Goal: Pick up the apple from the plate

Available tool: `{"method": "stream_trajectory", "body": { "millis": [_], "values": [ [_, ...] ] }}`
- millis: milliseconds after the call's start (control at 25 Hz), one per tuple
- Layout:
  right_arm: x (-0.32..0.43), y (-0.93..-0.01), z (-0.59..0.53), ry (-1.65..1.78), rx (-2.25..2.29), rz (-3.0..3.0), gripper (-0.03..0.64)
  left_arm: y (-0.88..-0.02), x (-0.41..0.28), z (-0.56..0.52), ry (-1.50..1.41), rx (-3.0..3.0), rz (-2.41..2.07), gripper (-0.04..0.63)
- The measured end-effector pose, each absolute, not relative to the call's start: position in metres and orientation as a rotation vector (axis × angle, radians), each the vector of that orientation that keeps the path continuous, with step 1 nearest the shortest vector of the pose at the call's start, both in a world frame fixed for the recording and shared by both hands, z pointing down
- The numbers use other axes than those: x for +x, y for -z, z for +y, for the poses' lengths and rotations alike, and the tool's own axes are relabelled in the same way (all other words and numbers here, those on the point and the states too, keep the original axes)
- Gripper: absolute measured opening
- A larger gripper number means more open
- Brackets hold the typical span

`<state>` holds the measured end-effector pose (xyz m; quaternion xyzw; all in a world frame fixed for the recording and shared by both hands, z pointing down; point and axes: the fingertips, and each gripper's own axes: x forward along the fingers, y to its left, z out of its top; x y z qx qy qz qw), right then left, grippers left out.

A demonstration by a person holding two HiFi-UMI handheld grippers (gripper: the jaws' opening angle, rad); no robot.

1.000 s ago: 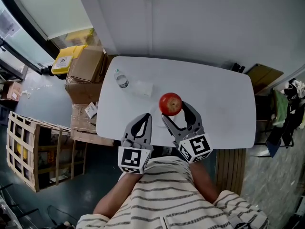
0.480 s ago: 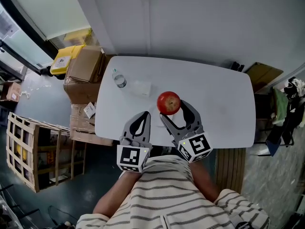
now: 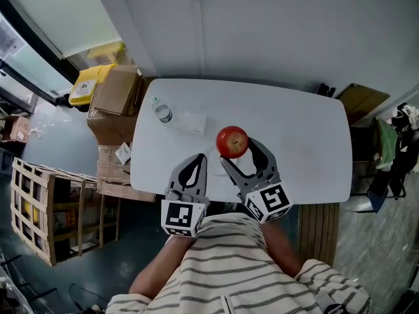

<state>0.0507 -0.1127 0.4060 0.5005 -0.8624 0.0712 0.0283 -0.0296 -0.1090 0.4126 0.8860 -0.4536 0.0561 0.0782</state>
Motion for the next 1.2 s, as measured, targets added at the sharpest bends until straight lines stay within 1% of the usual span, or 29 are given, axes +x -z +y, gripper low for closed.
{"method": "stream_trajectory", "body": {
  "millis": [1200],
  "values": [
    [0.048, -0.409, -0.132, -0.211, 1.547, -2.649, 0.333, -0.416, -0.031, -0.129, -0.154, 2.649, -1.347, 0.003]
  ]
}}
